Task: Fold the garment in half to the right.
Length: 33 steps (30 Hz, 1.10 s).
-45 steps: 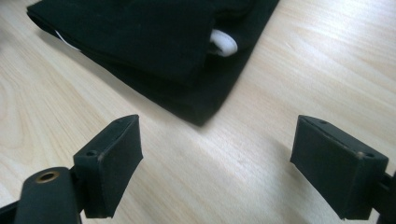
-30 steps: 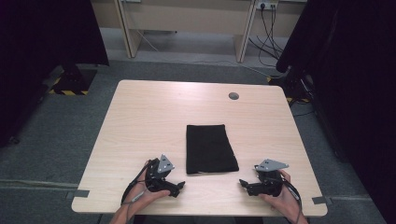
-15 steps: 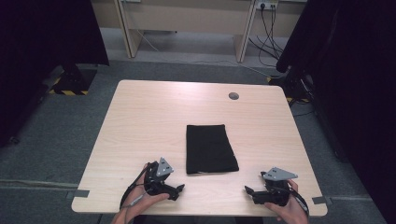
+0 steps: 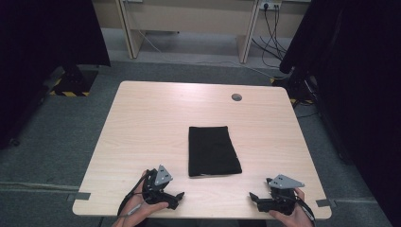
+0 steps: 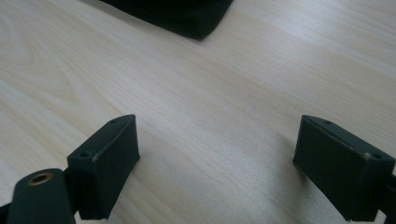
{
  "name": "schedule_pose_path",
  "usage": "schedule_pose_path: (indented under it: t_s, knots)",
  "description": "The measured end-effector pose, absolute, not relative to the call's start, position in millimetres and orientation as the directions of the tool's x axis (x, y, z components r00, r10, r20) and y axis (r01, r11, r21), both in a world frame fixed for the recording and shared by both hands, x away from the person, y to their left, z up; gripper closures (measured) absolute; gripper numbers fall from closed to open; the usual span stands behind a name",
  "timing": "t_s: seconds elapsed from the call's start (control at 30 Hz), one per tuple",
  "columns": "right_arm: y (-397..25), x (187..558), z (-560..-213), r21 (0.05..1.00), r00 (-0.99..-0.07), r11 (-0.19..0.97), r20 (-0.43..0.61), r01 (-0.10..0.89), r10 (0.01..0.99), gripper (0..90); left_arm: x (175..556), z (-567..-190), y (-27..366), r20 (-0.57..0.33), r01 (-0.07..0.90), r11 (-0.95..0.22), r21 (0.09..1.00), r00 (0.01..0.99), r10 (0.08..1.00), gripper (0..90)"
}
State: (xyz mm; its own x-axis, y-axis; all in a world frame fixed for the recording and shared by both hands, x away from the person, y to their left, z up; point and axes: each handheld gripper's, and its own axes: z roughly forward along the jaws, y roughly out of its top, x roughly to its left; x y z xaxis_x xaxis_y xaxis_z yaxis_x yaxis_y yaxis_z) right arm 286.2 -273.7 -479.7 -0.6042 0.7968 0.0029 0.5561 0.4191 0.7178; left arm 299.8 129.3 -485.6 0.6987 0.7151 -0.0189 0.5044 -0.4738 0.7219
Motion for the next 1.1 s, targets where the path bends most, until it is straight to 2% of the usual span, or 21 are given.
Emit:
schedule_pose_path:
  t_s: [1.1]
  knots:
    - [-278, 273, -482, 0.733, -0.6, 0.406, 0.003, 0.545, 0.8, 14.3, 298, -486, 130, -0.019, 0.504, -0.475, 0.722, 0.7, 0.714, 0.0]
